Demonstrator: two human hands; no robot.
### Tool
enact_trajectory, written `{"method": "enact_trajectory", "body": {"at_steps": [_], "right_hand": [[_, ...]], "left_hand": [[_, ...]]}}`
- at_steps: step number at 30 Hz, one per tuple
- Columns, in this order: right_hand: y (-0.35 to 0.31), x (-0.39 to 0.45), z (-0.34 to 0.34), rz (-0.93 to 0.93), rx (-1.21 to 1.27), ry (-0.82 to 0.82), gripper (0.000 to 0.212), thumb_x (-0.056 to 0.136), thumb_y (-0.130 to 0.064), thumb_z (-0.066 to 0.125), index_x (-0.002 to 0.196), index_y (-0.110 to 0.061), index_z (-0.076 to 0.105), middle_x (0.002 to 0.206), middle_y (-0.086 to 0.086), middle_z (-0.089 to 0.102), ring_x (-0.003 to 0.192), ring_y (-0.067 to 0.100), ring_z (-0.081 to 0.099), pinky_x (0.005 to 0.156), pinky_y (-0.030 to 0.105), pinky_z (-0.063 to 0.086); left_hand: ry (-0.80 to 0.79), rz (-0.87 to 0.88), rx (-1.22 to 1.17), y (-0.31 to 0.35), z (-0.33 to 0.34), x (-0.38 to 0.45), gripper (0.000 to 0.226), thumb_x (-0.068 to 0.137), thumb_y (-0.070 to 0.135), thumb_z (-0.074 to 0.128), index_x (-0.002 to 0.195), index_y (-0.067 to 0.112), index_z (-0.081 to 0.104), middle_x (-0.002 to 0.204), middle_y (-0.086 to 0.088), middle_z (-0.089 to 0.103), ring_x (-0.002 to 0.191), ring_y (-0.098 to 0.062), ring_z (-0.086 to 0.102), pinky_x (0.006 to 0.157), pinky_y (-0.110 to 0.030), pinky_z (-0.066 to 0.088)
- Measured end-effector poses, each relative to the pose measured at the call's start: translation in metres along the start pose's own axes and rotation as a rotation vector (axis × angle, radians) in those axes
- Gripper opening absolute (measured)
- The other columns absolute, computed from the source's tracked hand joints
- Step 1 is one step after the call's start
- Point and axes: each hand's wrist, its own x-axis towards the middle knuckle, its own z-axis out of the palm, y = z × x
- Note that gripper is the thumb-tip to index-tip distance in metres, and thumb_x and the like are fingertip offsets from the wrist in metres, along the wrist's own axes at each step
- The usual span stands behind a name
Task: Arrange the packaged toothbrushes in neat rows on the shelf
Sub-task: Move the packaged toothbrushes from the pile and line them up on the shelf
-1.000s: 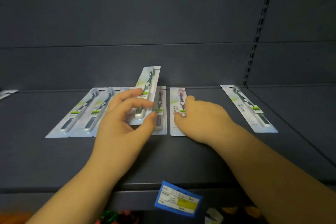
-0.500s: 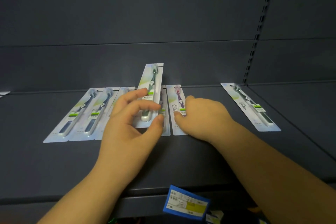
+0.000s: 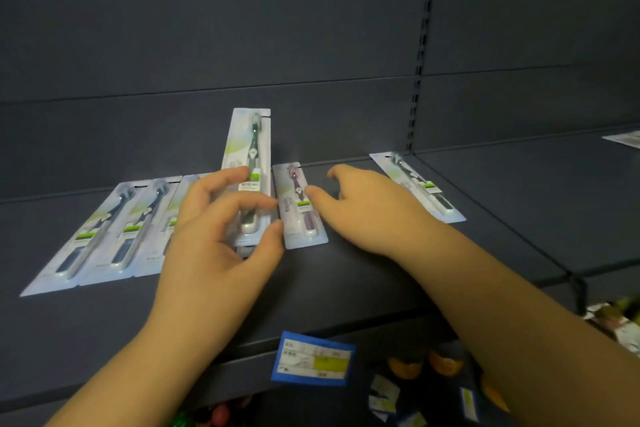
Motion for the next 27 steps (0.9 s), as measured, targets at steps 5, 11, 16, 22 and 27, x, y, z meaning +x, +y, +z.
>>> {"method": "enact_trajectory", "body": {"at_steps": [5, 11, 16, 22, 27], "right_hand": [[0.041, -0.03, -0.034, -0.054, -0.033, 0.14, 0.04, 0.096, -0.051, 0.042, 0.129, -0.029, 0.05, 0.076, -0.007, 0.06, 0.077, 0.012, 0.058, 0.068, 0.034, 0.046], [0.128, -0.036, -0.08, -0.065, -0.172, 0.114, 0.026, 0.096, -0.044, 0.044, 0.113, -0.028, 0.056, 0.088, -0.009, 0.056, 0.082, 0.013, 0.055, 0.064, 0.031, 0.039], [0.201, -0.024, -0.116, -0.078, -0.231, 0.035, 0.021, 0.096, -0.044, 0.045, 0.108, -0.031, 0.056, 0.081, -0.01, 0.053, 0.077, 0.011, 0.053, 0.061, 0.032, 0.038], [0.249, 0.0, -0.133, -0.095, -0.23, -0.033, 0.021, 0.094, -0.043, 0.046, 0.103, -0.031, 0.06, 0.089, -0.008, 0.061, 0.087, 0.017, 0.058, 0.068, 0.033, 0.044], [0.273, 0.005, -0.124, -0.087, -0.144, -0.063, 0.018, 0.092, -0.042, 0.048, 0.097, -0.03, 0.06, 0.087, -0.009, 0.061, 0.086, 0.017, 0.059, 0.069, 0.031, 0.044]], "left_hand": [[0.005, 0.006, 0.003, 0.038, 0.027, 0.005, 0.018, 0.073, 0.029, 0.068, 0.089, 0.036, 0.066, 0.125, 0.012, 0.053, 0.122, 0.002, 0.048, 0.091, -0.007, 0.035], [-0.113, 0.008, -0.018, 0.102, 0.102, 0.012, 0.019, 0.077, 0.03, 0.073, 0.091, 0.039, 0.066, 0.123, 0.021, 0.048, 0.118, 0.002, 0.049, 0.081, -0.007, 0.039], [-0.258, -0.033, 0.091, 0.137, 0.182, 0.024, 0.025, 0.078, 0.026, 0.071, 0.1, 0.036, 0.064, 0.113, 0.019, 0.047, 0.107, 0.012, 0.045, 0.082, 0.0, 0.032], [-0.359, -0.115, 0.251, 0.151, 0.259, 0.038, 0.032, 0.084, 0.032, 0.066, 0.115, 0.032, 0.057, 0.124, 0.011, 0.038, 0.097, 0.003, 0.046, 0.085, -0.007, 0.035], [-0.399, -0.182, 0.475, 0.153, 0.285, 0.043, 0.04, 0.086, 0.041, 0.06, 0.122, 0.026, 0.05, 0.13, 0.004, 0.035, 0.106, -0.017, 0.052, 0.084, -0.023, 0.039]]}}
